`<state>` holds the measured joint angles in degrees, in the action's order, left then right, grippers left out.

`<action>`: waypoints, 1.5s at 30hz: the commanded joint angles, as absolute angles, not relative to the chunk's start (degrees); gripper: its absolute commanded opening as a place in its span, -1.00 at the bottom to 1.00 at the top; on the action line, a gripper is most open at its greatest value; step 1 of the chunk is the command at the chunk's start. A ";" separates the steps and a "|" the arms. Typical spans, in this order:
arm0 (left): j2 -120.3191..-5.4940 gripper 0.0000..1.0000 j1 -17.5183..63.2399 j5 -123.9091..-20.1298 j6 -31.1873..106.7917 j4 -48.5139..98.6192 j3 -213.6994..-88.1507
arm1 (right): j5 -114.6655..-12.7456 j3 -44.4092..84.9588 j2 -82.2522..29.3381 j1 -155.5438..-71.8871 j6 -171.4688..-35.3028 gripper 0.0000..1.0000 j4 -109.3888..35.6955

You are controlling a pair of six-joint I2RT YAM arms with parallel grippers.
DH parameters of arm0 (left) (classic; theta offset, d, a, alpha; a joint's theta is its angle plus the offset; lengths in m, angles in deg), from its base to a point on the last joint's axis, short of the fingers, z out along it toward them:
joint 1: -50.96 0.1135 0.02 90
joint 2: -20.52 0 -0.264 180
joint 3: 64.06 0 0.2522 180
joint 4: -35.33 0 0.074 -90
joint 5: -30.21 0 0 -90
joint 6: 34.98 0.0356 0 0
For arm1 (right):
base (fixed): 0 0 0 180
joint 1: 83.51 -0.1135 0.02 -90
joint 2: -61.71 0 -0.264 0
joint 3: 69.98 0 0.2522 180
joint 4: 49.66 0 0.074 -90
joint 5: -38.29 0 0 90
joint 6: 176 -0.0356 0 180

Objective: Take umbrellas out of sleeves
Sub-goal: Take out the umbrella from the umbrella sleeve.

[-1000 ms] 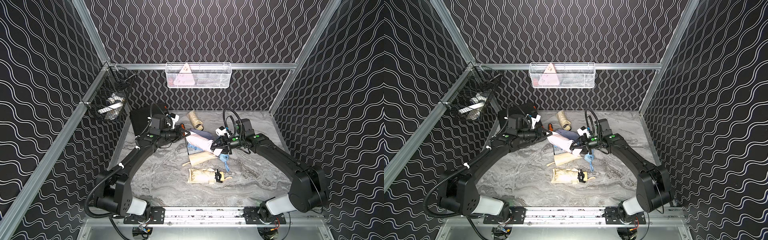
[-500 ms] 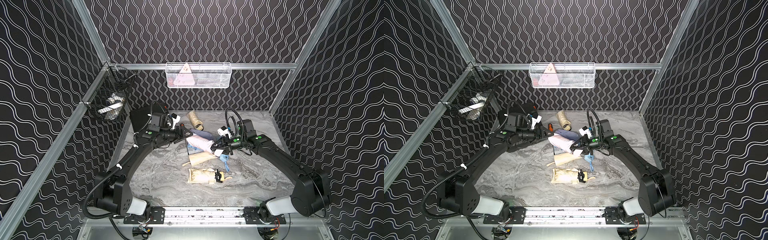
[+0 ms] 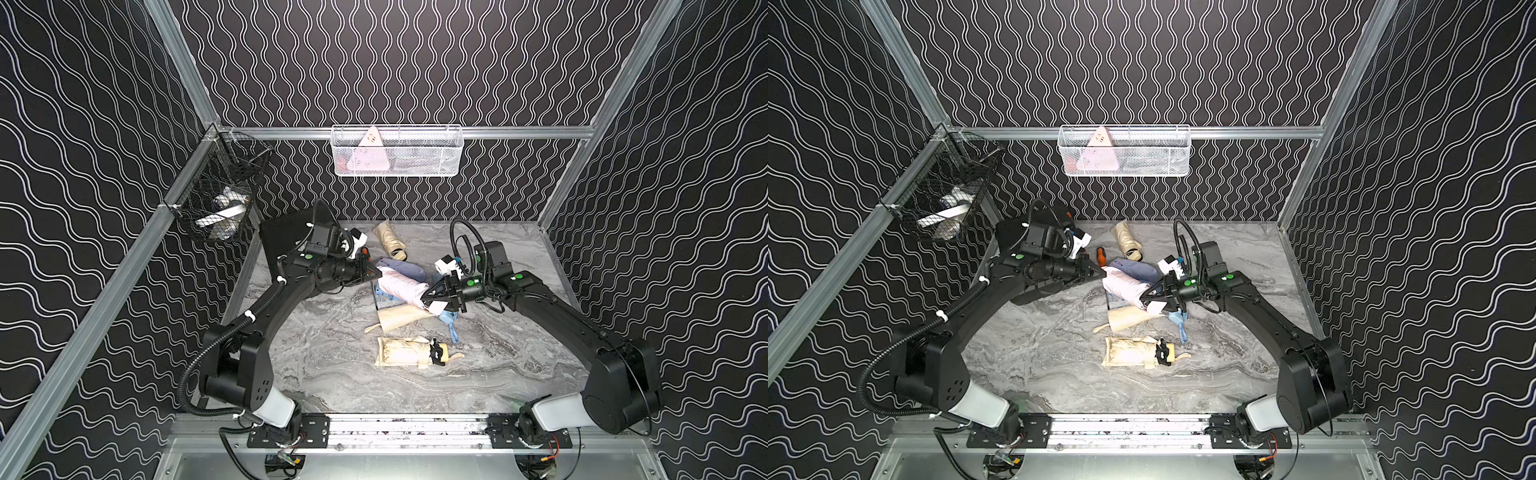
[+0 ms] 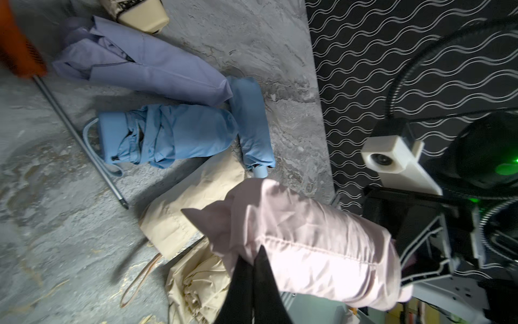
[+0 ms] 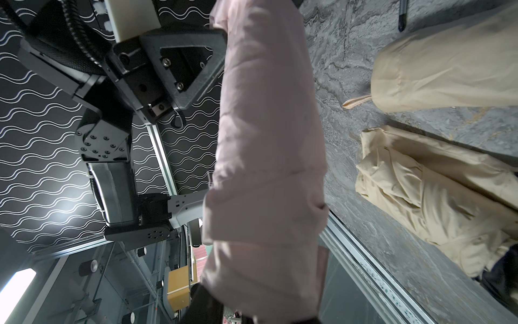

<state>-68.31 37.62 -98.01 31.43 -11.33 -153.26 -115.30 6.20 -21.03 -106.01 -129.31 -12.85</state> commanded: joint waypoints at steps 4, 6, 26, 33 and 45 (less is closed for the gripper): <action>-67.98 -1.00 29.79 -58.09 46.04 -29.91 -159.38 | -110.11 8.13 -20.42 -106.07 -123.96 -1.00 -6.42; -67.45 -1.00 29.08 -54.37 47.08 -30.82 -158.31 | -109.65 7.75 -20.04 -105.97 -124.12 -1.00 -6.76; -67.96 -1.00 42.40 -48.73 49.72 -26.27 -148.90 | -90.91 17.66 -16.41 -104.96 -113.64 -1.00 22.75; -71.38 -1.00 45.46 -45.60 50.19 -22.00 -144.67 | -81.72 21.54 -6.32 -104.30 -115.96 -1.00 27.61; -72.66 -0.23 46.89 -53.85 44.24 -24.60 -143.59 | -102.30 24.96 -9.32 -104.97 -120.21 -1.00 13.38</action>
